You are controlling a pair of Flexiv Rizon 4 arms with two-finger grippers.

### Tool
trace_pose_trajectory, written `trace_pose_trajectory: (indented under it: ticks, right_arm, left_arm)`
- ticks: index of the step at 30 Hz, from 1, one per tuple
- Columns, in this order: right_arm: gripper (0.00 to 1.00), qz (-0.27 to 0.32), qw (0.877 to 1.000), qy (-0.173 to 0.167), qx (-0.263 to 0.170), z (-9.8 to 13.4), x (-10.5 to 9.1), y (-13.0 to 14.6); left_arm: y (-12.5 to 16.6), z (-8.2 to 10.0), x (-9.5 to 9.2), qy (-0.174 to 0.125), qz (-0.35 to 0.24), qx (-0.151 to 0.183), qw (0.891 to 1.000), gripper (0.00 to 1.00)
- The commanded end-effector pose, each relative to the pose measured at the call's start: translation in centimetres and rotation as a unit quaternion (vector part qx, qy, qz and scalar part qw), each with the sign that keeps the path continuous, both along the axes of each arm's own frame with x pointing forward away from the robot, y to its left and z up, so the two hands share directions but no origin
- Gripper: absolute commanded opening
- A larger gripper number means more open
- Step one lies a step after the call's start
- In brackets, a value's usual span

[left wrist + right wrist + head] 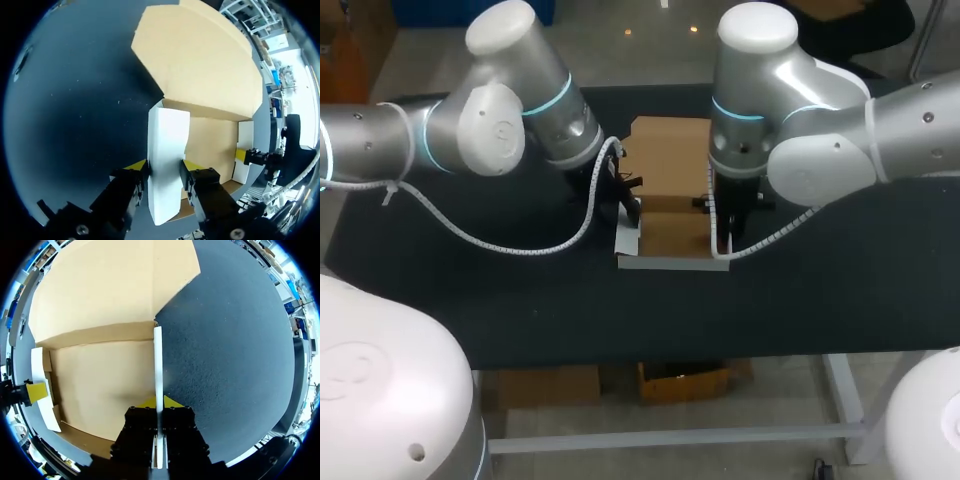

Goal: Assemble the packaging by folding the flat box into shape, placing the metal phone stand inside, and closing the box properly

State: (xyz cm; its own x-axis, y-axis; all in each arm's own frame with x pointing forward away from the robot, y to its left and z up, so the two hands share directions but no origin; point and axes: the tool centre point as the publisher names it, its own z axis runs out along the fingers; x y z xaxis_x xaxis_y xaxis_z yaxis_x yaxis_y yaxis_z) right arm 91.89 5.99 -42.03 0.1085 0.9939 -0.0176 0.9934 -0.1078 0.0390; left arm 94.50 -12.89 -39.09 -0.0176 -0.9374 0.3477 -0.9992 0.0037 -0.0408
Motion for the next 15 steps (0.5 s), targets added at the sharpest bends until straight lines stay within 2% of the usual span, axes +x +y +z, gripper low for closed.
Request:
trace_pose_trajectory:
  ticks: [1,10,15]
  right_arm:
    - [0.00,0.000,1.000,0.002,-0.001,0.1,0.0,0.0]
    - [0.00,0.000,1.000,0.002,-0.001,0.1,0.0,0.0]
    - [0.00,0.000,1.000,0.002,-0.001,0.1,0.0,0.0]
  left_arm:
    - [-0.7,-0.6,0.3,-0.003,0.005,0.030,1.000,0.41]
    - [0.0,-0.9,0.3,-0.005,0.011,0.052,0.999,0.38]
    - [0.7,-1.2,0.4,0.002,0.016,0.056,0.998,0.37]
